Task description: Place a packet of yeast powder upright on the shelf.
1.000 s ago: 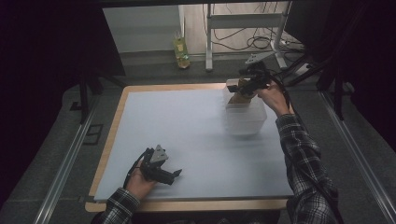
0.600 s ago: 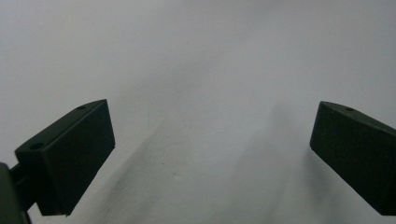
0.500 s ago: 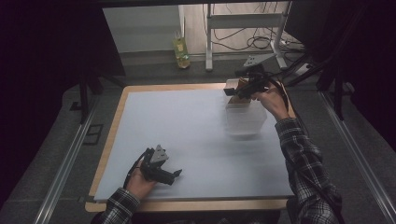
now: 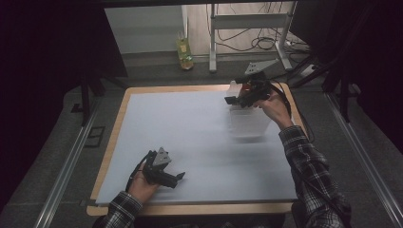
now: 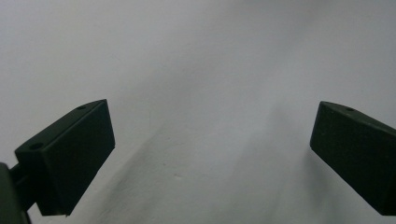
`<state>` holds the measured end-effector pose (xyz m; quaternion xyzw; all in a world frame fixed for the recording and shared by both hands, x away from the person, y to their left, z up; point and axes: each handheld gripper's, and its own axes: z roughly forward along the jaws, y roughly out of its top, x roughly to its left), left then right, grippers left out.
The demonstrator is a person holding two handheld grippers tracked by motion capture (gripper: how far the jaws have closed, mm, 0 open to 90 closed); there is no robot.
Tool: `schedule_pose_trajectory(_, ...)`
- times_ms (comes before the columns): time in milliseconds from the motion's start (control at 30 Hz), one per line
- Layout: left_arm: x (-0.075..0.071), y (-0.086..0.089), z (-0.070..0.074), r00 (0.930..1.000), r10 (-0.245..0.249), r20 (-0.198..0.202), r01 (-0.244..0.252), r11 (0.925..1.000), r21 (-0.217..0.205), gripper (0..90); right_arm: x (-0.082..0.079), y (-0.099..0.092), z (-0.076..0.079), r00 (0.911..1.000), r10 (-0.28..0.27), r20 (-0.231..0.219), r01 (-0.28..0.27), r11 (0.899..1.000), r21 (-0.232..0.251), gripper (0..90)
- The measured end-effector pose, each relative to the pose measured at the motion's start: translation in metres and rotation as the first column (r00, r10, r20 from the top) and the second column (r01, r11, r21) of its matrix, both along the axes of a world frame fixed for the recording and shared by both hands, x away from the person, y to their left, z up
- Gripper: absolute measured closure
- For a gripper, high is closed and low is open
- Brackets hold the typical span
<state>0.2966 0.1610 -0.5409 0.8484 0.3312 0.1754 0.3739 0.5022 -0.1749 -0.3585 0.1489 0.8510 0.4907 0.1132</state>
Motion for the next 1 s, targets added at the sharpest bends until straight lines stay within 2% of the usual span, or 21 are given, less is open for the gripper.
schedule_pose_trajectory(333, 0.0, 0.0, 0.0, 1.0, -0.002, -0.002, 0.002, 1.0, 0.0, 0.0, -0.013, 0.004, -0.011, 0.9999, 0.017, -0.003, -0.017, 0.999, -0.032, 0.7)
schedule_pose_trajectory(767, 0.0, 0.0, 0.0, 1.0, -0.005, -0.002, 0.005, 1.0, 0.001, 0.0, -0.034, 0.007, -0.023, 0.9997, -0.009, -0.022, 0.009, 1.0, 0.003, 0.6)
schedule_pose_trajectory(1000, 0.0, 0.0, 0.0, 1.0, -0.001, 0.0, 0.001, 1.0, -0.008, 0.0, -0.046, 0.005, -0.037, 0.9983, -0.025, -0.052, 0.026, 1.0, 0.007, 0.6)
